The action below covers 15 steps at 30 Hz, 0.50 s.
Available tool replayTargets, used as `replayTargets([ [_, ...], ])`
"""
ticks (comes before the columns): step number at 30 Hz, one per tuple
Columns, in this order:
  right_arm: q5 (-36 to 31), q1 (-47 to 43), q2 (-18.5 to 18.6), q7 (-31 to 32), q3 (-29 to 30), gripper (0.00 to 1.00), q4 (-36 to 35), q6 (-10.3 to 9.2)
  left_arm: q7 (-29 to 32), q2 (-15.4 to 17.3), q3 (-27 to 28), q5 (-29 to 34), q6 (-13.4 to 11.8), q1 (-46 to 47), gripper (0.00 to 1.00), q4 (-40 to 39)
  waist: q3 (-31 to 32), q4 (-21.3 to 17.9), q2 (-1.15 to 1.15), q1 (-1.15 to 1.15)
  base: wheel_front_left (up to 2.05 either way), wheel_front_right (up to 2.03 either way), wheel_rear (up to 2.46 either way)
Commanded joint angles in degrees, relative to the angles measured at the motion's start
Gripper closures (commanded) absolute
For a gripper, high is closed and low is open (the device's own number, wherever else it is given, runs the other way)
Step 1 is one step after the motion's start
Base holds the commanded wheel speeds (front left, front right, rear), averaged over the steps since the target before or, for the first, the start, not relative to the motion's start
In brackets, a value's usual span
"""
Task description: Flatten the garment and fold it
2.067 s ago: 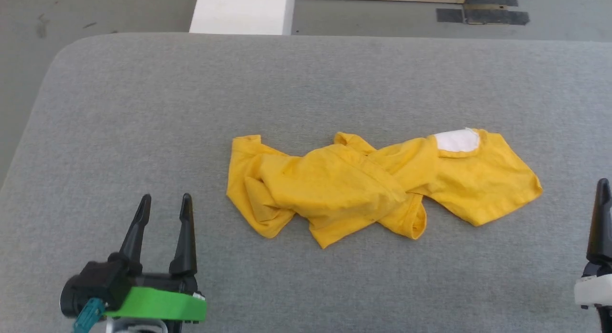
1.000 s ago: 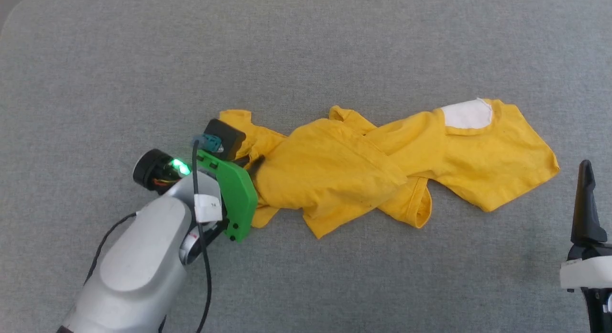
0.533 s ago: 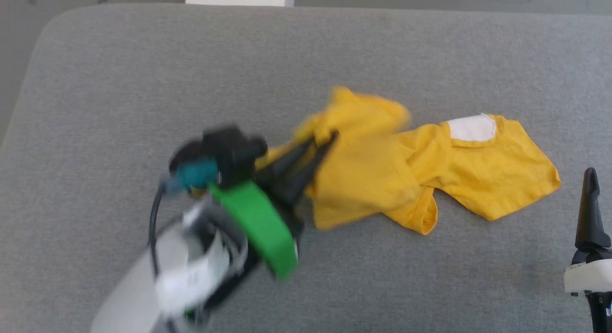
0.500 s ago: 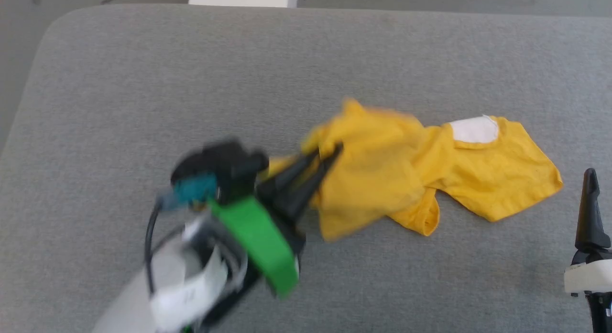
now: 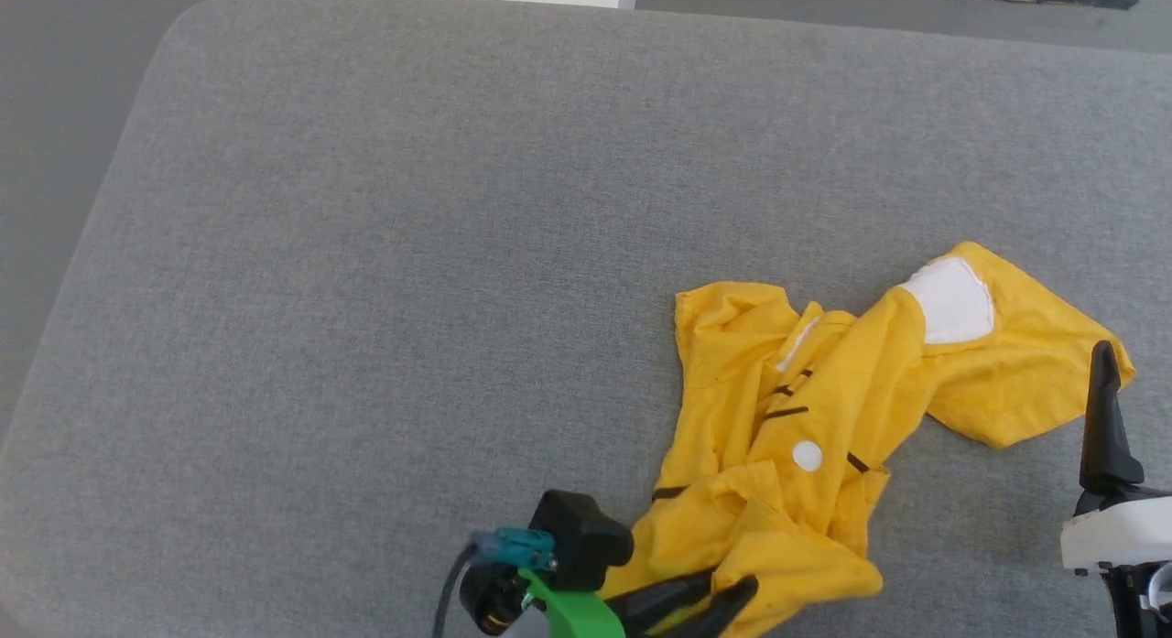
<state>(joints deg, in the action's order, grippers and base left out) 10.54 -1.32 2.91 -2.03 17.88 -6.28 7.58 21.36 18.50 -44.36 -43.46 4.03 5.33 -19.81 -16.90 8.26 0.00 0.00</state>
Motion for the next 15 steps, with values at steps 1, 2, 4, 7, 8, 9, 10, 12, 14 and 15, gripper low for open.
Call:
replayTargets([
  [1, -0.42, 0.68, -0.03, -0.17, -0.14, 0.0, 0.32, -0.09, -0.5, -0.81, 0.04, 0.18, 0.34, 0.96, 0.0, 1.59, 0.06, 0.08, 0.0, 0.0, 0.0, 0.0, 0.0],
  [2, -0.47, 0.79, -0.03, -0.18, -0.23, 0.0, 0.51, -0.09, -0.72, -1.02, -0.09, 0.61, 0.5, 1.55, 0.0, 2.4, 0.17, -0.01, 0.0, 0.0, 0.0, 0.0, 0.0],
  [4, -0.57, 0.9, -0.03, -0.25, -0.3, 0.0, 0.93, -0.09, -1.25, -1.6, 0.2, 0.47, 0.68, 2.4, 0.0, 3.16, 0.56, -0.27, 0.0, 0.0, 0.0, 0.0, 0.0],
  [7, -0.47, 0.78, -0.03, -0.54, -0.12, 0.0, 1.67, -0.09, -2.03, -1.7, 2.69, -1.06, 0.39, 3.5, 0.0, 2.39, 1.28, -0.72, 0.0, 0.0, 0.0, 0.0, 0.0],
  [8, -0.4, 0.72, -0.03, -0.65, -0.12, 0.0, 1.9, -0.09, -2.65, -1.62, 4.09, -1.29, -0.05, 4.01, 0.0, 2.03, 1.5, -0.88, 0.0, 0.0, 0.0, 0.0, 0.0],
  [9, -0.32, 0.61, -0.03, -0.78, -0.18, 0.0, 2.19, -0.09, -3.51, -1.22, 5.76, -0.58, -0.7, 4.96, 0.0, 1.79, 1.73, -1.06, 0.0, 0.0, 0.0, 0.0, 0.0],
  [10, -0.23, 0.51, -0.03, -0.89, -0.21, 0.0, 2.4, -0.09, -4.17, -0.88, 6.93, 0.39, -1.34, 5.79, 0.0, 1.81, 1.82, -1.18, 0.0, 0.0, 0.0, 0.0, 0.0],
  [12, -0.03, 0.34, -0.03, -1.18, -0.28, 0.0, 2.84, -0.09, -5.44, -0.69, 8.86, 2.58, -2.93, 7.59, 0.0, 2.63, 1.96, -1.4, 0.0, 0.0, 0.0, 0.0, 0.0],
  [14, 0.12, 0.22, -0.03, -1.44, -0.3, 0.0, 3.26, -0.09, -5.52, 0.12, 8.7, 5.92, -3.16, 10.07, 0.0, 4.69, 1.99, -1.54, 0.0, 0.0, 0.0, 0.0, 0.0],
  [15, 0.16, 0.23, -0.03, -1.54, -0.4, 0.0, 3.42, -0.09, -5.42, 0.46, 8.27, 7.72, -3.05, 11.5, 0.0, 6.31, 1.91, -1.67, 0.0, 0.0, 0.0, 0.0, 0.0],
])
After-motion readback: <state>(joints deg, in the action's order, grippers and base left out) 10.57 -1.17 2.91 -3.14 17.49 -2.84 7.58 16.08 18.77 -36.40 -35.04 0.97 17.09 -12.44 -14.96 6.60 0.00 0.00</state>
